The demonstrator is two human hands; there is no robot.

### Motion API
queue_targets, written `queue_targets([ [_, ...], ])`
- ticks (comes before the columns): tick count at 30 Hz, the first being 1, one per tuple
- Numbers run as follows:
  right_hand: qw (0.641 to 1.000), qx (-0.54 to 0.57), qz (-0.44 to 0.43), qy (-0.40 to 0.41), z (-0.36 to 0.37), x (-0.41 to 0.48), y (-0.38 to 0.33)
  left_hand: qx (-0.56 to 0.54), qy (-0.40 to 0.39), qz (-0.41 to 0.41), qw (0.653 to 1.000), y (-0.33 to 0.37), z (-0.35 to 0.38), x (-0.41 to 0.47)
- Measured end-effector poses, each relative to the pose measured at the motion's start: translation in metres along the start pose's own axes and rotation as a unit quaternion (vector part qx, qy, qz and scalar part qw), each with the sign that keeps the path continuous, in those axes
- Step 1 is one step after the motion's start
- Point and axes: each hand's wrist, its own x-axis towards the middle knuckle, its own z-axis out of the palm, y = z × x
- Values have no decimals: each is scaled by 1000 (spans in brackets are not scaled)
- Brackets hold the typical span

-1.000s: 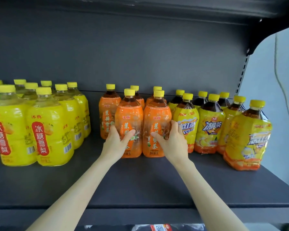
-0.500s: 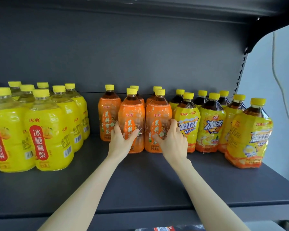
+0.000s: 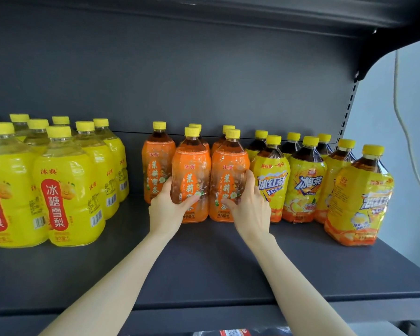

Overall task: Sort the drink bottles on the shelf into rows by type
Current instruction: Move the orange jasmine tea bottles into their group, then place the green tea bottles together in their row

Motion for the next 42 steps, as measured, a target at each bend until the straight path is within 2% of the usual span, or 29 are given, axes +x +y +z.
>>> queue_targets([
  [9, 999, 3, -28, 30, -2, -1, 5, -22, 2, 6, 1000, -4, -4, 3],
  [18, 999, -4, -39, 28, 1, 0, 9, -25, -65, 18, 997, -7, 2, 4],
  [23, 999, -28, -33, 18, 0, -1, 7, -4, -72, 22, 997, -7, 3, 4],
  [32, 996, -73, -39, -17, -10, -5, 2, 131, -97, -6, 987, 1, -4, -3],
  [34, 996, -69, -50, -34, -18, -7, 2, 191, -124, -3, 974, 5, -11, -9],
  [36, 995, -64, -70, -40, -31, -9, 0, 190, -157, 1, 969, 10, -24, -16],
  [39, 992, -34, -112, -43, -50, -12, -12, 188, -154, 52, 969, 25, -56, -24],
  [42, 987, 23, -157, -26, -65, -15, -40, 203, -88, 120, 968, 43, -98, -33],
])
